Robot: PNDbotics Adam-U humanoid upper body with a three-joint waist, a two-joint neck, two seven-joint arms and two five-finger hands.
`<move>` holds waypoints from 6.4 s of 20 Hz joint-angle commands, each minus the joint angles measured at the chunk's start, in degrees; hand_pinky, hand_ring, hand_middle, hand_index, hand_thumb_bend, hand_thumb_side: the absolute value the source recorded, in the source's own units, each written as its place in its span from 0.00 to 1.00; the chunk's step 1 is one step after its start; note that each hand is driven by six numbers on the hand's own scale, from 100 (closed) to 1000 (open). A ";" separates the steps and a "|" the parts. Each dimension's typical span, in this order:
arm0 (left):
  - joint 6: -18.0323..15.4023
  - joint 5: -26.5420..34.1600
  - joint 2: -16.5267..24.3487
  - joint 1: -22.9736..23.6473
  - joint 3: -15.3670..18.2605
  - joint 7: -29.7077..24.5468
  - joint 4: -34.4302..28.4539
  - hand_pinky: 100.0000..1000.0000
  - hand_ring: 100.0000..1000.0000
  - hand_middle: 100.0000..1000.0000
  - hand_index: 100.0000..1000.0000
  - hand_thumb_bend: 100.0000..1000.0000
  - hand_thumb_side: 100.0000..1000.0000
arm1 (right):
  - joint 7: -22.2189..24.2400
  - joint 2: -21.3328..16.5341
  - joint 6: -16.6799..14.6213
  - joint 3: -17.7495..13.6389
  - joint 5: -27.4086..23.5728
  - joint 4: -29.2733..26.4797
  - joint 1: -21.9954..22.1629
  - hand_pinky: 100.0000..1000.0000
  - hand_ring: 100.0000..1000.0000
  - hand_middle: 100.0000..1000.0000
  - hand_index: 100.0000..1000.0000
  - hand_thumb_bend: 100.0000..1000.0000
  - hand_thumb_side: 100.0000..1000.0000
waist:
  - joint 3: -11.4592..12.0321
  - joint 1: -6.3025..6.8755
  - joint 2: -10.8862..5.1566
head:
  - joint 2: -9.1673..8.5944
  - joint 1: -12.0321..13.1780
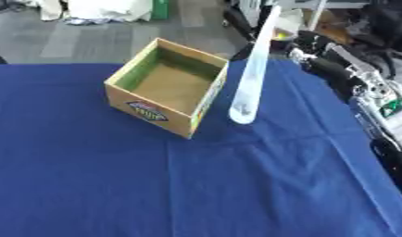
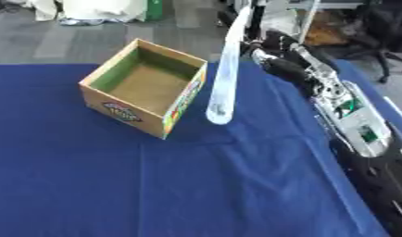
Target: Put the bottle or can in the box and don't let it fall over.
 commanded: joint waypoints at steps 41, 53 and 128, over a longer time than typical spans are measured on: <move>-0.13 0.27 1.03 -1.96 -0.28 -1.06 -0.58 0.91 1.00 1.00 0.76 0.37 0.58 | 5.70 -3.85 -4.30 1.96 -3.61 9.86 -9.31 1.00 1.00 1.00 1.00 0.00 0.39 | 1.48 0.76 1.13 | -2.60 -1.29; -0.27 0.30 0.76 -2.45 -0.24 -1.22 -0.60 0.91 1.00 1.00 0.76 0.37 0.58 | 4.91 -3.34 -4.21 1.99 -3.23 12.13 -11.36 1.00 1.00 1.00 1.00 0.00 0.40 | 1.76 1.13 2.07 | -3.49 -1.89; 0.36 0.77 0.16 -4.11 -1.09 -2.50 -0.71 0.91 1.00 1.00 0.76 0.36 0.59 | 5.19 0.27 -1.87 3.75 -3.25 12.69 -14.55 1.00 1.00 1.00 1.00 0.00 0.45 | 3.13 1.15 3.14 | -4.59 -3.46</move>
